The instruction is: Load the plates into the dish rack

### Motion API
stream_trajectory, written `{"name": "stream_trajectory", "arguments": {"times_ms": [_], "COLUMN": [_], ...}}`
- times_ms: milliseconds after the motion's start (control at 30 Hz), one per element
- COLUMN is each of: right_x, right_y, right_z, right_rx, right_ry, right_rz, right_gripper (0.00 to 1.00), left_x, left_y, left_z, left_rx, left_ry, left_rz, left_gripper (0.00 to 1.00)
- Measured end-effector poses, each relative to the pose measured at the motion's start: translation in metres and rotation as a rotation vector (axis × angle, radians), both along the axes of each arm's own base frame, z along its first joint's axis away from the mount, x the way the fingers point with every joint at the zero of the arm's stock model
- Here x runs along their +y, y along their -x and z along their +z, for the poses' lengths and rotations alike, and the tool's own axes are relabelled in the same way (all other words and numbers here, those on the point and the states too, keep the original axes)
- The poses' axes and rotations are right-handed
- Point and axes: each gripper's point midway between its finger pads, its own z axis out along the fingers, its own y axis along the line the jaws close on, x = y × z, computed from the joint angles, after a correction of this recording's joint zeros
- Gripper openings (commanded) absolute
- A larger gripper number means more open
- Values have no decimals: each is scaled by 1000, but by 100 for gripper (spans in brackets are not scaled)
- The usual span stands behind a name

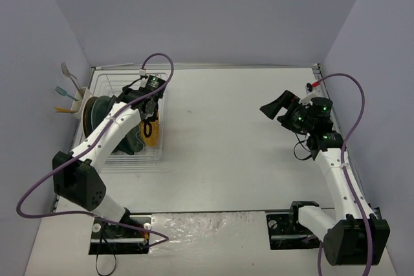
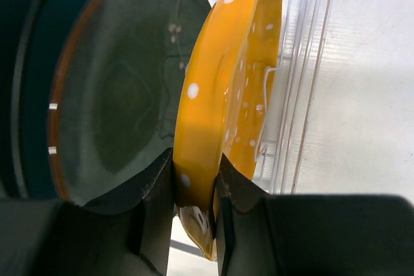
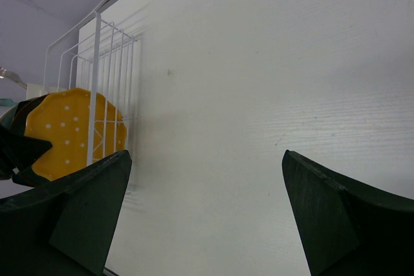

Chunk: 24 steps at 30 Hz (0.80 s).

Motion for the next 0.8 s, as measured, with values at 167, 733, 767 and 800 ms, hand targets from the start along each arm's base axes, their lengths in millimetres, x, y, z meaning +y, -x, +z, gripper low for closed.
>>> {"name": "stream_trajectory", "arguments": {"times_ms": [167, 733, 767, 800], "right_x": [-6, -15, -16, -17], "right_y": [0, -12, -14, -16], "right_z": [-4, 29, 39, 48], "right_rx": [9, -82, -107, -131], "right_ry": [6, 80, 88, 97], "right_rz": [-16, -3, -2, -2], "right_gripper": [100, 100, 100, 100], "left_x": [1, -8, -9, -10], "left_y": [6, 5, 6, 8], "left_z": [-9, 72, 83, 93], "left_rx": [-12, -275, -301, -328], "left_ry": [21, 167, 183, 199], "left_rz": [6, -79, -90, -102], "left_gripper": [28, 86, 89, 92]}}
